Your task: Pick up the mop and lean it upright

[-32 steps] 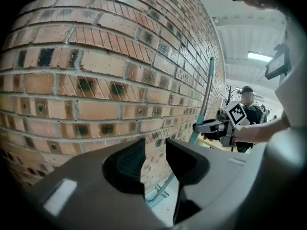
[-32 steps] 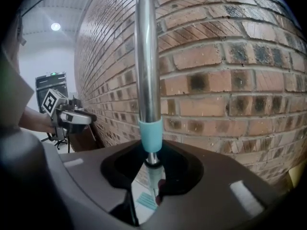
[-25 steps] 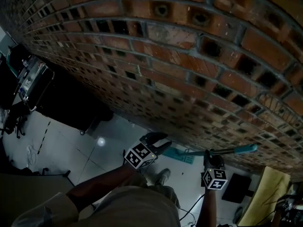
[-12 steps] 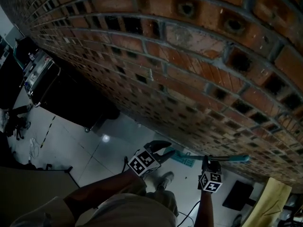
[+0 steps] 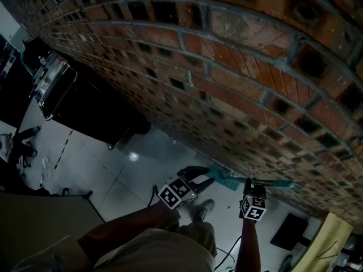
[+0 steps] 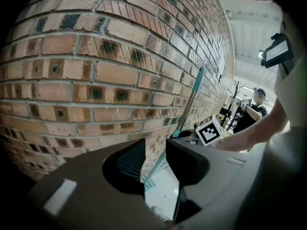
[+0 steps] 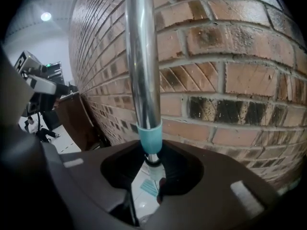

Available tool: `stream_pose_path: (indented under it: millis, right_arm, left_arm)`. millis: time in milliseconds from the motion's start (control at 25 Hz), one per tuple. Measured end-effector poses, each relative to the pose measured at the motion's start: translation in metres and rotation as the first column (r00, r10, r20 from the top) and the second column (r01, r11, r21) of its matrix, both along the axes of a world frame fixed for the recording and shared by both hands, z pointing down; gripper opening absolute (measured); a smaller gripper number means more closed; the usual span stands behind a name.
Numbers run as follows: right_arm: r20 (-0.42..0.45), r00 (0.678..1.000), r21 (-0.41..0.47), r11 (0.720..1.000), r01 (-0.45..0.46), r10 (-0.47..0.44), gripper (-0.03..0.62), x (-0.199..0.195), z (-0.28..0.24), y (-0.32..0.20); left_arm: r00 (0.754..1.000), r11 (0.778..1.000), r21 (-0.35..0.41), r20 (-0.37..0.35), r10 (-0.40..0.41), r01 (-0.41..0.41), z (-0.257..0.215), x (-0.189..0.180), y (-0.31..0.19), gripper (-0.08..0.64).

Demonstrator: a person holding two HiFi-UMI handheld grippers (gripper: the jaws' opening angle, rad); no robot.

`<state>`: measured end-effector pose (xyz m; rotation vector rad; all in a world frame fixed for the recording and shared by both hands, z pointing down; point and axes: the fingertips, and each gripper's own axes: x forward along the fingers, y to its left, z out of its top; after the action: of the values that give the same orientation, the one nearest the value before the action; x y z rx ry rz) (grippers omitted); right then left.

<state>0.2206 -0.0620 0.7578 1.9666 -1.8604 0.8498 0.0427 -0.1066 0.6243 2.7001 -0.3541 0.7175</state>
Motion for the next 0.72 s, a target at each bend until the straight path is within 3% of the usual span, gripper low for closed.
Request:
stream_pose_path:
  millis: [720]
  right_arm:
    - [0.005, 1.000, -0.042, 0.999, 0.025, -0.024, 0.106, -0.008, 0.062, -0.006]
  left_arm:
    - [0.999, 1.000, -0.011, 0.038, 0.001, -0.001, 0.013, 0.005, 0.010, 0.152]
